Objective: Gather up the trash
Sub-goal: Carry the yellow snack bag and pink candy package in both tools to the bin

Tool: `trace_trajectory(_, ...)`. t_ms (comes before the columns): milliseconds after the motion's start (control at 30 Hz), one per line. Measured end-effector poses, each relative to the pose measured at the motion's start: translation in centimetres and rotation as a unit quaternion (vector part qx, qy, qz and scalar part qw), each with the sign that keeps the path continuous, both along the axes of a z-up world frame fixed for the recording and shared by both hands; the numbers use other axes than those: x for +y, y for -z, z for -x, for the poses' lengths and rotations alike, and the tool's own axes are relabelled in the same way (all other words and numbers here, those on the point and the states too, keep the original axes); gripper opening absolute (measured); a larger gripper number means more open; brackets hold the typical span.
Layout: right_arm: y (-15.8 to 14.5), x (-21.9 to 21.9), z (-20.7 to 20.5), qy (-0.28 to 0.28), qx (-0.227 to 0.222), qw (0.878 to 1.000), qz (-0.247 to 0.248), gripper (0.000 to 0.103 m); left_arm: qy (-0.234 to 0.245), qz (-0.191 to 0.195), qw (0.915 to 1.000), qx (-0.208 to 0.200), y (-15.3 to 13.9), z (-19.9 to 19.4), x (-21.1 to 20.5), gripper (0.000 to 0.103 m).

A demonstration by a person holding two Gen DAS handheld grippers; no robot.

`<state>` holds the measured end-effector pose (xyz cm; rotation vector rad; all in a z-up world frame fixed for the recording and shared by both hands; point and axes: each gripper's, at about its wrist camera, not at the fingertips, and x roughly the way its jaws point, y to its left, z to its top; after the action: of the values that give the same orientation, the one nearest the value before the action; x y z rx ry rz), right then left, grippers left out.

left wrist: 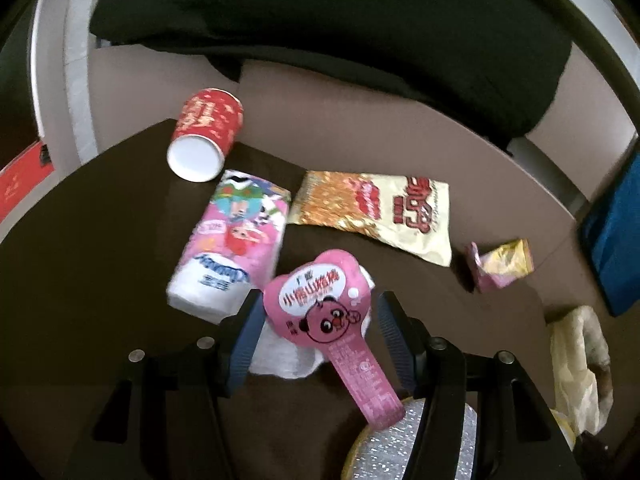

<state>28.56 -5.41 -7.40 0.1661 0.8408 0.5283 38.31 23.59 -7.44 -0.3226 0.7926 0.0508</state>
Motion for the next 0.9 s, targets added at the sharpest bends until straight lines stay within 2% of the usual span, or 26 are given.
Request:
trace_trajectory(33, 0.2, 0.0, 0.0, 0.001, 0.003, 1.0, -0.002, 0.048, -0.001, -0.001, 1.0, 0.001, 0.0, -0.1, -0.1, 0.058)
trace_trajectory(67, 0.3, 0.1, 0.0, 0.002, 0.006, 1.0, -0.001, 0.048, -0.003, -0.004, 1.0, 0.001, 0.0, -0.2, -0.1, 0.052)
trace_trajectory(233, 0.3, 0.1, 0.3, 0.004, 0.007, 1.0, 0.001, 0.048, -0.002, 0.004, 1.0, -0.006, -0.7, 0.8, 0.3, 0.052)
trace_trajectory(433, 0.0, 0.2, 0.6, 0.001, 0.007, 1.0, 0.001, 0.048, 0.021, -0.044, 0.9966, -0.067, -4.4, 5.3, -0.3, 0.052)
trace_trajectory(567, -0.3, 0.9, 1.2, -0.013, 0.008, 1.0, -0.003, 0.048, 0.054, -0.05, 0.993, -0.092, -6.8, 9.0, -0.4, 0.052)
trace_trajectory(633, -0.5, 1.6, 1.8, -0.023, 0.004, 1.0, 0.008, 0.048, 0.075, -0.047, 0.9924, -0.085, -7.3, 10.2, -0.5, 0.052)
trace_trajectory(800, -0.5, 3.0, 3.1, -0.037, 0.002, 0.999, 0.036, 0.049, 0.142, -0.014, 0.9898, 0.004, -5.7, 12.3, -1.4, 0.052)
trace_trajectory(900, -0.1, 3.7, 3.7, -0.046, 0.009, 0.996, 0.069, 0.059, 0.174, -0.033, 0.9835, 0.035, -4.5, 14.0, -2.8, 0.052)
